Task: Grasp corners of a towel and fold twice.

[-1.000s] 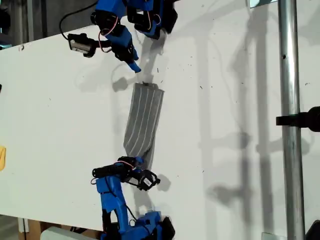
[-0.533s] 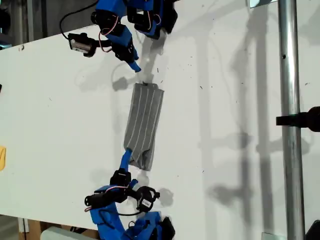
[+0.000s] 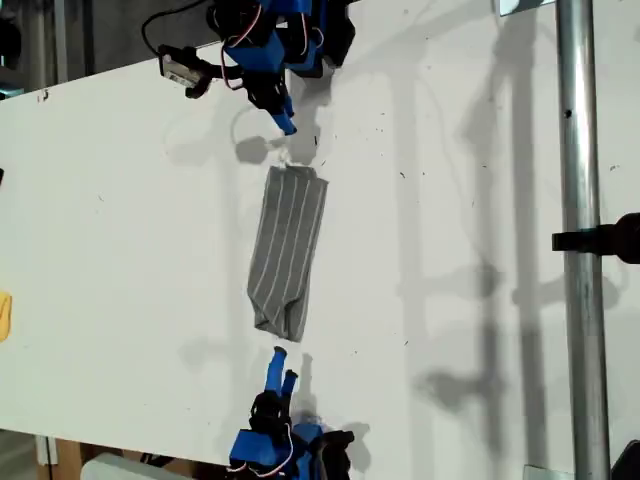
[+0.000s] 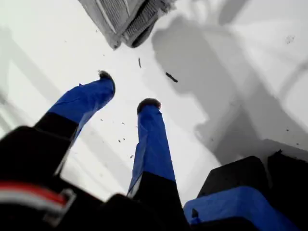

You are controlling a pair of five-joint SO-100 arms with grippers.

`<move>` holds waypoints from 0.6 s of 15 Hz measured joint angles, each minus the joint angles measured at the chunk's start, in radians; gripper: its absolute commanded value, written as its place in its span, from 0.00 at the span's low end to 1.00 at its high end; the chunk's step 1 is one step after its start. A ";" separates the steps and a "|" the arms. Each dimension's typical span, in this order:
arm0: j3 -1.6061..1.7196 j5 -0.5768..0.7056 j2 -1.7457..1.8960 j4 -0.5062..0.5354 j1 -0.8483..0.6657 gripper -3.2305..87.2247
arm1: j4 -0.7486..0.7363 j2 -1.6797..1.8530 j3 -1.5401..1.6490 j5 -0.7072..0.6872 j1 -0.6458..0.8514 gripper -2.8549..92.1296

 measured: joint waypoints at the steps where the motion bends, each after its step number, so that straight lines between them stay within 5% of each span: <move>1: 0.095 -0.002 0.199 -0.023 0.017 0.09 | 0.000 0.051 0.028 0.028 -0.015 0.11; 3: 0.196 0.005 0.293 -0.029 0.038 0.00 | 0.002 0.087 0.031 0.046 -0.032 0.09; 6: 0.321 0.028 0.318 -0.017 0.038 0.01 | -0.018 0.025 0.031 0.077 -0.032 0.23; 9: 0.408 0.021 0.322 -0.021 0.043 0.03 | -0.095 -0.101 0.031 0.040 -0.046 0.48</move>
